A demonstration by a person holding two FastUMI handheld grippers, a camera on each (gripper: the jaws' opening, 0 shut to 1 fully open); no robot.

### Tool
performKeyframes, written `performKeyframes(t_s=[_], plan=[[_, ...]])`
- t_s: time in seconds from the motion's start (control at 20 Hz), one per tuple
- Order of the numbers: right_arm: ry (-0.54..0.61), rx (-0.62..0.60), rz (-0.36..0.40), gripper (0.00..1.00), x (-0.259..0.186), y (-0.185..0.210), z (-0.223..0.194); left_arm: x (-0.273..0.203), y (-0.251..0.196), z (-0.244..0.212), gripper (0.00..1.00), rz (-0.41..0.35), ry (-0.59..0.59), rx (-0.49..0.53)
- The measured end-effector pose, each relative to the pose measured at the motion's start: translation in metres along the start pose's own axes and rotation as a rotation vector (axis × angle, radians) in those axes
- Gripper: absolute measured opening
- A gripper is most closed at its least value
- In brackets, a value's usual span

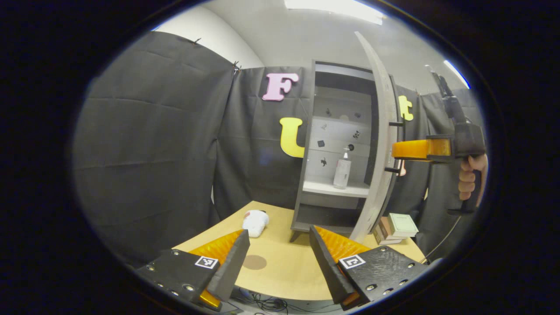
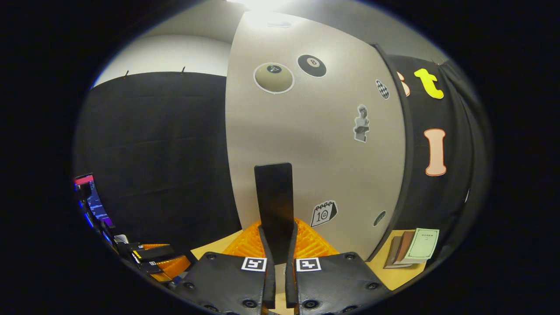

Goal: Open the cabinet door with the right hand, grasp the bottle in the cabinet with the left hand and place it on the coaster, then close the cabinet door with the right hand.

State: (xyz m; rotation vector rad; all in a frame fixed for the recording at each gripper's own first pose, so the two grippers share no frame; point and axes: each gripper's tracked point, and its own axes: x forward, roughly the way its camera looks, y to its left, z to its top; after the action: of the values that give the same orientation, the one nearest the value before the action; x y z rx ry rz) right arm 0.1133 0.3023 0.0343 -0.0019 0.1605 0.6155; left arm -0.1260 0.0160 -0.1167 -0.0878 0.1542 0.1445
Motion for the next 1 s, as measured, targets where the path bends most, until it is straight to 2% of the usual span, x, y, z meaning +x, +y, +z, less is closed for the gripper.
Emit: performKeyframes(t_s=[0.25,0.45,0.55,0.75,1.0], plan=[[-0.018,0.005,-0.044,0.08,-0.007,-0.005,-0.002,0.009,-0.025,-0.003,0.83,-0.061,0.01,0.05],[-0.017,0.019,-0.091,0.1,-0.005,-0.009,-0.001,0.02,-0.057,0.003,0.83,-0.129,0.003,0.051],[-0.022,0.029,-0.111,0.07,-0.008,-0.013,-0.002,0.024,-0.07,-0.001,0.83,-0.161,0.013,0.052],[-0.05,0.054,-0.135,0.1,-0.026,-0.028,-0.001,0.029,-0.094,-0.011,0.83,-0.2,0.038,0.071],[-0.07,0.049,-0.237,0.1,-0.046,-0.055,-0.002,0.035,-0.117,-0.016,0.83,-0.239,0.06,0.073]])
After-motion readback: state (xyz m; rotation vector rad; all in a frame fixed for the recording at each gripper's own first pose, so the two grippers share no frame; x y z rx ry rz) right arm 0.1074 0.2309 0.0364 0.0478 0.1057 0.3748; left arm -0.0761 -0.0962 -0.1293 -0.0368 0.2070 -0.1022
